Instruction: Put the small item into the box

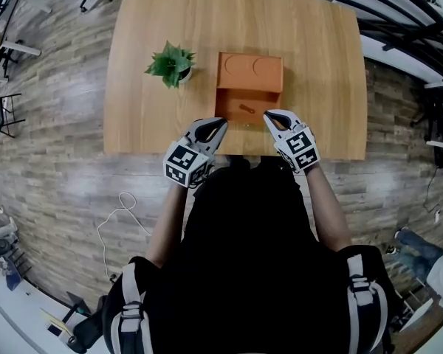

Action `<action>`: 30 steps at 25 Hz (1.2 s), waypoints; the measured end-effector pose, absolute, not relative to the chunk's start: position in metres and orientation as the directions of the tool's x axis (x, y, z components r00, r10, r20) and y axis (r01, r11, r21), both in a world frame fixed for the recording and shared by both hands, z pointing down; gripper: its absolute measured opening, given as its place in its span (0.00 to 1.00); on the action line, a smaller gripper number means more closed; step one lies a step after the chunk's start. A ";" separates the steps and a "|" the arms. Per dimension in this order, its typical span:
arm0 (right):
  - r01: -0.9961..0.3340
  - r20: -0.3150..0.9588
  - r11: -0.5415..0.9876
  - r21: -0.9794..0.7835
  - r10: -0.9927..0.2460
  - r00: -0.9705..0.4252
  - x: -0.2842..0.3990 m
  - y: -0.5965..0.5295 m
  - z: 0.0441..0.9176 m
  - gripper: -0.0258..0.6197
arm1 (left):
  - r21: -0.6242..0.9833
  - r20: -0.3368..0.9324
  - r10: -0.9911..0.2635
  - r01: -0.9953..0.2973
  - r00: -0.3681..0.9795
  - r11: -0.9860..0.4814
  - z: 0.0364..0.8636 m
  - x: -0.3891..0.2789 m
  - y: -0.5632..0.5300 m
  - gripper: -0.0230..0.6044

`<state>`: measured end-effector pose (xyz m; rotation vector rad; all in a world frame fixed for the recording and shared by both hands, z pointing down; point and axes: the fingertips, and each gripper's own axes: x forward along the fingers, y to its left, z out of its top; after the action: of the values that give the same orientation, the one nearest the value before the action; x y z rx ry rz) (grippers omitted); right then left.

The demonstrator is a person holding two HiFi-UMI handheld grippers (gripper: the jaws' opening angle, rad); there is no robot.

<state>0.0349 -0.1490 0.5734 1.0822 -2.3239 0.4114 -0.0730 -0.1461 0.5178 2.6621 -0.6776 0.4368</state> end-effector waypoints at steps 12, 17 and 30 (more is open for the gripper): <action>-0.793 0.507 0.600 -0.102 -0.655 -0.560 0.039 -0.141 0.544 0.08 | 0.274 0.371 -0.368 -0.479 0.853 -0.834 0.521 -0.066 -0.148 0.08; -0.786 0.512 0.609 -0.101 -0.646 -0.566 0.035 -0.138 0.545 0.08 | 0.280 0.370 -0.372 -0.484 0.851 -0.829 0.523 -0.068 -0.147 0.08; -0.753 0.508 0.651 -0.095 -0.619 -0.599 0.020 -0.141 0.542 0.08 | 0.286 0.366 -0.390 -0.502 0.845 -0.816 0.525 -0.074 -0.147 0.08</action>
<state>0.0200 -0.1414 0.5423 1.0762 -2.4350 0.4189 -0.0738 -0.1471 0.5254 2.6476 -0.6660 0.4133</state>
